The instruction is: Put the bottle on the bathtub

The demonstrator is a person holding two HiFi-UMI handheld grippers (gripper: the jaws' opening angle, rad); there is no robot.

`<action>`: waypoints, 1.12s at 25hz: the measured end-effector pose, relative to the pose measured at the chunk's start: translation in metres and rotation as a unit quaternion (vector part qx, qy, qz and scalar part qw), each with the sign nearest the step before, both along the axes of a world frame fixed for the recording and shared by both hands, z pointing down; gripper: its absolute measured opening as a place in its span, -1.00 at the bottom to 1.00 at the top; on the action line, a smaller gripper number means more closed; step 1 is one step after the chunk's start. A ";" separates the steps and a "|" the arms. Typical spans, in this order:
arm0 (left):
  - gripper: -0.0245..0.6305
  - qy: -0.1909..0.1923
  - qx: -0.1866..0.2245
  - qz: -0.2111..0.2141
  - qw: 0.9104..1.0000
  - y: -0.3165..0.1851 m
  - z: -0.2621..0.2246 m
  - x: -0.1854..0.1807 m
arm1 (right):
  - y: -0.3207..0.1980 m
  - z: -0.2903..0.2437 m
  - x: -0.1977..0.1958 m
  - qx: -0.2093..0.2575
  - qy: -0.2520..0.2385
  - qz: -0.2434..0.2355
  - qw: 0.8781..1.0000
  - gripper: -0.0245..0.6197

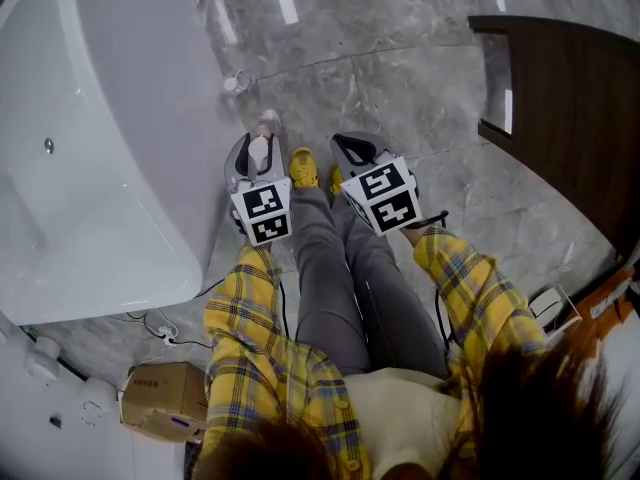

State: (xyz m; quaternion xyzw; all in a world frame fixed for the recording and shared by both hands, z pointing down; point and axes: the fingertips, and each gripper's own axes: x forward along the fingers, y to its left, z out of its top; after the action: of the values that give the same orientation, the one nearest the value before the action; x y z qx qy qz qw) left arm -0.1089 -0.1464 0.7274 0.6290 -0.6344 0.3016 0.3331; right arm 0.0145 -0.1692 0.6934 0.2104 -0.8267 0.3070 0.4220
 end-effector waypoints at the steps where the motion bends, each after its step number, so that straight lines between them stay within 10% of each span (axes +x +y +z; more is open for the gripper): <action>1: -0.38 -0.001 -0.004 0.003 1.000 0.000 0.007 0.000 | -0.001 0.005 0.001 -0.001 0.002 0.001 1.000 -0.88; 28: -0.38 -0.036 -0.086 0.023 0.995 -0.003 0.138 -0.020 | 0.002 0.080 0.007 -0.026 0.021 0.011 0.999 -0.88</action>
State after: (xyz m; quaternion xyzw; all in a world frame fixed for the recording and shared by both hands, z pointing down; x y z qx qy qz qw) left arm -0.1293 -0.1493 0.8658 0.6014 -0.6026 0.3853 0.3560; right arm 0.0220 -0.1672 0.7739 0.2145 -0.8073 0.3284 0.4409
